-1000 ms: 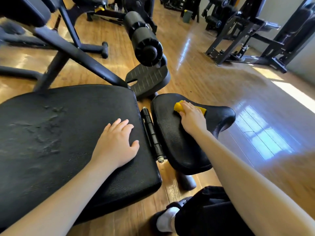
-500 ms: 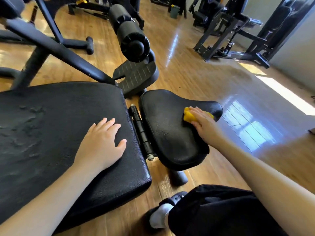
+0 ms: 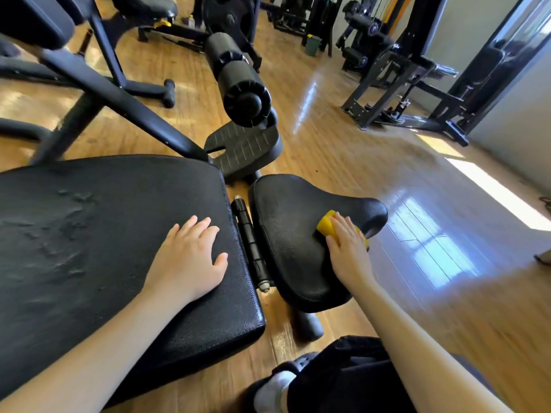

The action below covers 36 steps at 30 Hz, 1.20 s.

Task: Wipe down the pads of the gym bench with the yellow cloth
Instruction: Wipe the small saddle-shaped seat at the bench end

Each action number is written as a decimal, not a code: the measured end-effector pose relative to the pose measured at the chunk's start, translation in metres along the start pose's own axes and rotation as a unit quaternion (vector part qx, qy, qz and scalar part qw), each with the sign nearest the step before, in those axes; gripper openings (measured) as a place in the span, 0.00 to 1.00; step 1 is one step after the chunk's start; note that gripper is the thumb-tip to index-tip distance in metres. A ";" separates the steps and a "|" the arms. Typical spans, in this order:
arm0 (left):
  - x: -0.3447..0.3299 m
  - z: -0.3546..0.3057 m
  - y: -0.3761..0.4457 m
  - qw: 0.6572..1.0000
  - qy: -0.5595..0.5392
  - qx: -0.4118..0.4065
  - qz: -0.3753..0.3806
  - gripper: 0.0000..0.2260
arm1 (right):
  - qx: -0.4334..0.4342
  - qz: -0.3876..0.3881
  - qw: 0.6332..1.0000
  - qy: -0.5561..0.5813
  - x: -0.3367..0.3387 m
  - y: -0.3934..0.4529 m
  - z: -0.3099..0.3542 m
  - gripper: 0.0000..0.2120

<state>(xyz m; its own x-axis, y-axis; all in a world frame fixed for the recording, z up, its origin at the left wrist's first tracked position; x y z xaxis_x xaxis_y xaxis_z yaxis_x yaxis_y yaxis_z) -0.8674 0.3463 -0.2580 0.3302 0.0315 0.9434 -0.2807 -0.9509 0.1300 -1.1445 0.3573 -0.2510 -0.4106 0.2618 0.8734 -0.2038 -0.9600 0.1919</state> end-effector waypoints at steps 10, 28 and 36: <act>0.000 -0.002 -0.002 1.000 0.029 -0.004 0.008 0.25 | -0.005 -0.041 0.999 0.013 -0.009 -0.032 0.005 0.22; -0.001 -0.002 0.001 1.000 0.005 0.005 0.000 0.24 | -0.221 -0.046 0.945 0.235 -0.003 -0.005 -0.045 0.20; 0.000 -0.001 -0.001 1.000 -0.001 0.003 0.001 0.23 | -0.262 -0.164 0.897 0.315 0.002 -0.033 -0.063 0.10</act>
<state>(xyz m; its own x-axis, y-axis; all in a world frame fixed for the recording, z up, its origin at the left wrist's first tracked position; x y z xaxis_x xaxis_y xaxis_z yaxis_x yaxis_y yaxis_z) -0.8682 0.3476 -0.2581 0.3314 0.0283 0.9431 -0.2765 -0.9528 0.1258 -1.1947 0.3956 -0.2838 -0.6393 0.6849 0.3495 -0.7280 -0.6855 0.0118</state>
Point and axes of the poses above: each hand's wrist, its own y-axis towards the middle knuckle, its own x-axis out of the back of the hand, z = x × y, the point moved 3 cm from there along y, towards the middle knuckle, and after that the axes turned 1 degree about y, right-handed, at the moved point
